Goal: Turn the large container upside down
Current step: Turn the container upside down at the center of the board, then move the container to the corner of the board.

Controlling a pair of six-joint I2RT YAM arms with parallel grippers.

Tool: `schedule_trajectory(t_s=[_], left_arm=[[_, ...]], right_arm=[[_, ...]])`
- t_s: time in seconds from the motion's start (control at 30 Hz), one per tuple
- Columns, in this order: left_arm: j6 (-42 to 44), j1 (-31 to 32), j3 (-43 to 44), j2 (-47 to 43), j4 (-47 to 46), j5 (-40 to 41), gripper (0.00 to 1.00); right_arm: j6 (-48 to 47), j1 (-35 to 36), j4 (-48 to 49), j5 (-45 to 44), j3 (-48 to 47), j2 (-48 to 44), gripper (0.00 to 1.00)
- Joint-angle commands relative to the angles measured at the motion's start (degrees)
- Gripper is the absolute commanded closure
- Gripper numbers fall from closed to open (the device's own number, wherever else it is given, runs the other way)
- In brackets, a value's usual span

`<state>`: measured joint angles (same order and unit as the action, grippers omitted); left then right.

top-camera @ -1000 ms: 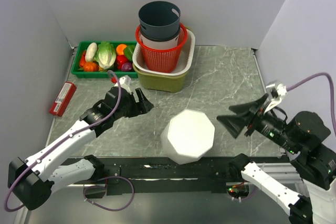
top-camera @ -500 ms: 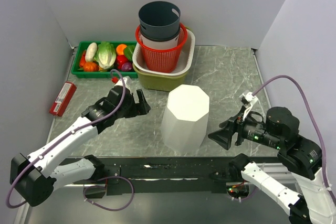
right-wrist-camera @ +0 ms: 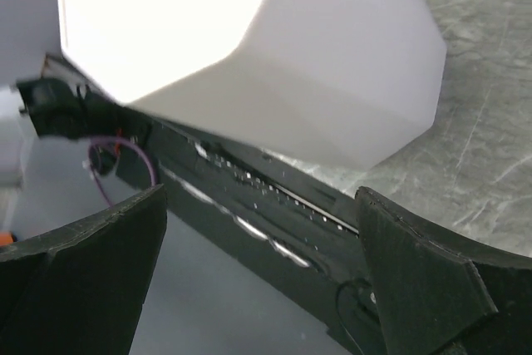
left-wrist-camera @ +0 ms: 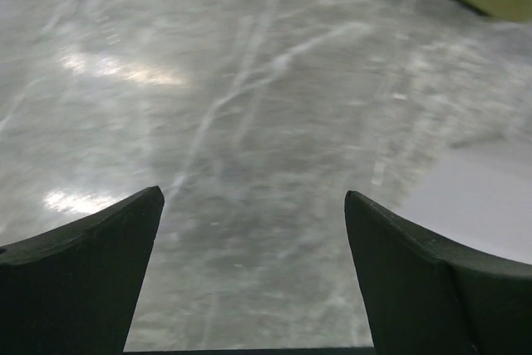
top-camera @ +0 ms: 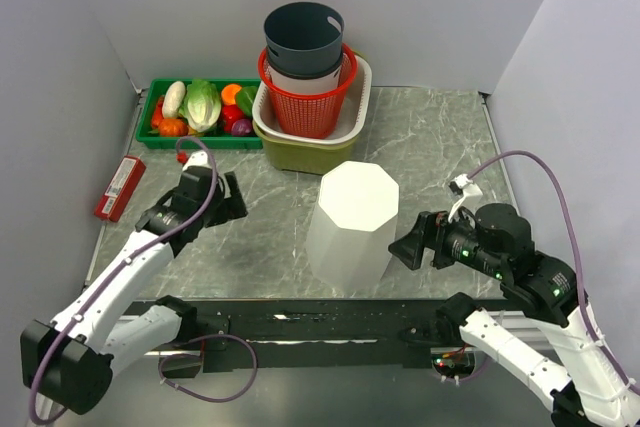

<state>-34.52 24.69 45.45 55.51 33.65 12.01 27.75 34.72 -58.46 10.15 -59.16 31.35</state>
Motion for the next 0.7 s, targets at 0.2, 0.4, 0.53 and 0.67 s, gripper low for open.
schedule_trajectory(t_s=[0.2, 0.4, 0.53, 0.67], left_arm=[[4.46, -5.0, 0.95, 0.57, -0.52, 1.88, 0.04], [8.07, -5.0, -0.28, -1.72, -3.86, 2.58, 0.04], [8.16, -5.0, -0.72, -1.28, -4.91, 2.92, 0.04], [7.45, -5.17, 0.25, 0.65, -3.42, 4.86, 0.04]], right_arm=[[9.34, 6.92, 4.67, -12.5, 1.59, 1.24, 0.0], [15.13, 19.23, 6.5, -23.67, 1.24, 5.11, 0.01], [23.29, 37.11, 5.21, -41.19, -1.39, 11.61, 0.0], [37.59, 49.44, 1.25, -56.24, -5.96, 20.04, 0.0]])
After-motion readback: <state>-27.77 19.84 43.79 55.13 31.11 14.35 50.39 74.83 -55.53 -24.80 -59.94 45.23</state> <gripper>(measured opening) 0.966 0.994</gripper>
